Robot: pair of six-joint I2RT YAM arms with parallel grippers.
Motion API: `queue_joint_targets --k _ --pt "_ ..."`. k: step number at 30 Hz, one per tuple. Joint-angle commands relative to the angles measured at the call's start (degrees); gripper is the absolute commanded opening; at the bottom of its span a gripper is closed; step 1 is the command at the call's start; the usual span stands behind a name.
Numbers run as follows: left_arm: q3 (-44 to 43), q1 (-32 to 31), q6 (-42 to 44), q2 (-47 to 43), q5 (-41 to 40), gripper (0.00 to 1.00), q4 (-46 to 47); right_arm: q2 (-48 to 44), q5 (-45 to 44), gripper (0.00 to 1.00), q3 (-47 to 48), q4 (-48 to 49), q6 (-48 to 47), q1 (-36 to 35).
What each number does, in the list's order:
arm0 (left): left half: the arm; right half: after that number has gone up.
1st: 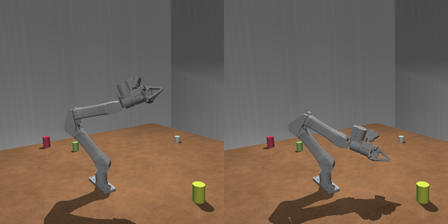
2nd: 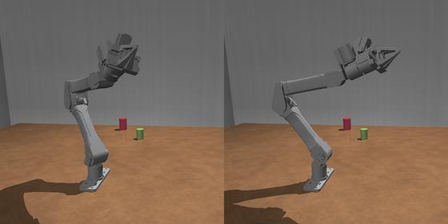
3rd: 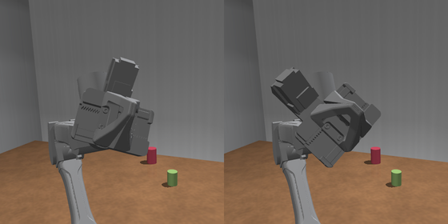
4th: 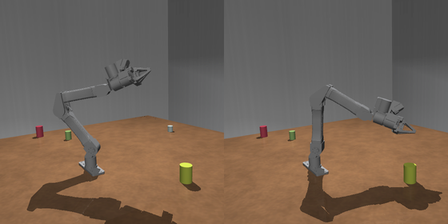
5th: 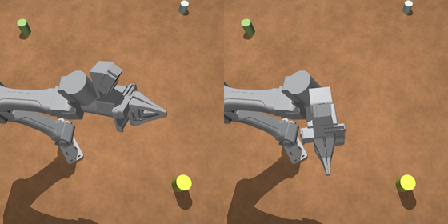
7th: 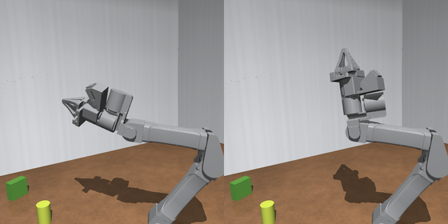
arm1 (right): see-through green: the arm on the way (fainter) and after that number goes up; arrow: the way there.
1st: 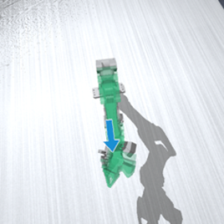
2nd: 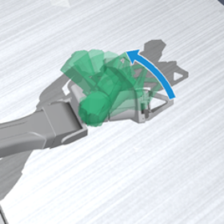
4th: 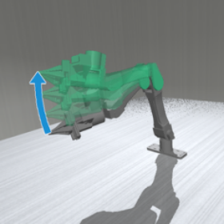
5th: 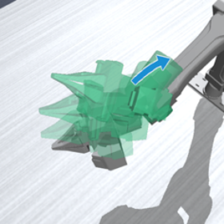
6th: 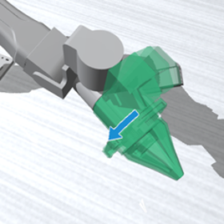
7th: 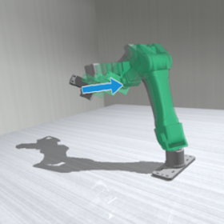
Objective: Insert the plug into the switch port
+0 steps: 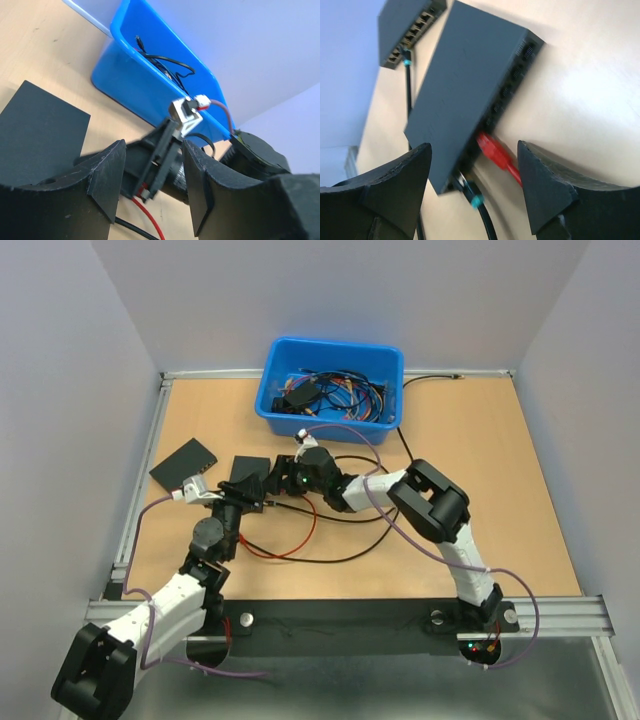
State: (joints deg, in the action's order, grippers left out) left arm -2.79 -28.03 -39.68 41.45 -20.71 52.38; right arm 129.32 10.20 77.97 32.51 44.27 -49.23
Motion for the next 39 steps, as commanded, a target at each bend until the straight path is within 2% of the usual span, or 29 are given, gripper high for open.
queue_joint_targets --k 1,8,12,13,16,17,20,22,25,33,36,39 --pt "7.1 -0.3 0.7 -1.6 -1.6 0.60 3.3 -6.5 -4.2 0.75 -4.9 -5.0 -6.0 -0.8" --pt "8.0 -0.3 0.7 -6.7 -4.1 0.60 1.0 -18.8 -8.4 0.81 -9.4 -12.0 -13.7 -0.8" --pt "5.6 -0.4 -0.7 -8.1 -6.4 0.62 -4.5 -28.7 -8.7 0.82 -15.1 -15.4 -17.8 -0.8" --pt "4.7 -0.3 -1.2 -8.3 -8.2 0.63 -8.2 -33.3 -8.3 0.83 -16.5 -15.9 -19.0 -0.8" --pt "0.9 -0.3 -3.1 -9.6 -11.2 0.64 -16.6 -39.7 -2.6 0.84 -22.9 -16.0 -20.2 -0.8" --pt "-0.3 -0.3 -3.0 -10.2 -12.8 0.64 -18.7 -43.4 0.9 0.86 -24.3 -16.0 -20.1 -0.9" --pt "-6.9 -0.3 -3.7 -12.0 -17.3 0.64 -29.7 -49.6 3.9 0.91 -29.9 -16.0 -19.4 -1.8" --pt "-9.7 -0.3 -3.0 -12.3 -19.9 0.64 -37.1 -52.7 3.3 0.91 -33.8 -16.6 -19.0 -3.3" --pt "-13.3 -0.4 -1.0 -13.0 -21.3 0.64 -42.9 -59.0 1.2 0.92 -39.0 -17.7 -17.6 -4.3" --pt "-15.8 -0.2 7.2 -17.6 -19.0 0.62 -44.1 -74.0 0.0 0.92 -48.9 -19.5 -12.8 -4.6" --pt "-15.6 -0.2 7.3 -19.3 -19.2 0.62 -44.3 -78.7 0.7 0.99 -51.0 -19.7 -10.5 -4.6" --pt "-14.8 -0.3 8.5 -20.5 -20.1 0.62 -43.7 -80.9 1.1 1.00 -51.8 -20.6 -9.8 -4.6"
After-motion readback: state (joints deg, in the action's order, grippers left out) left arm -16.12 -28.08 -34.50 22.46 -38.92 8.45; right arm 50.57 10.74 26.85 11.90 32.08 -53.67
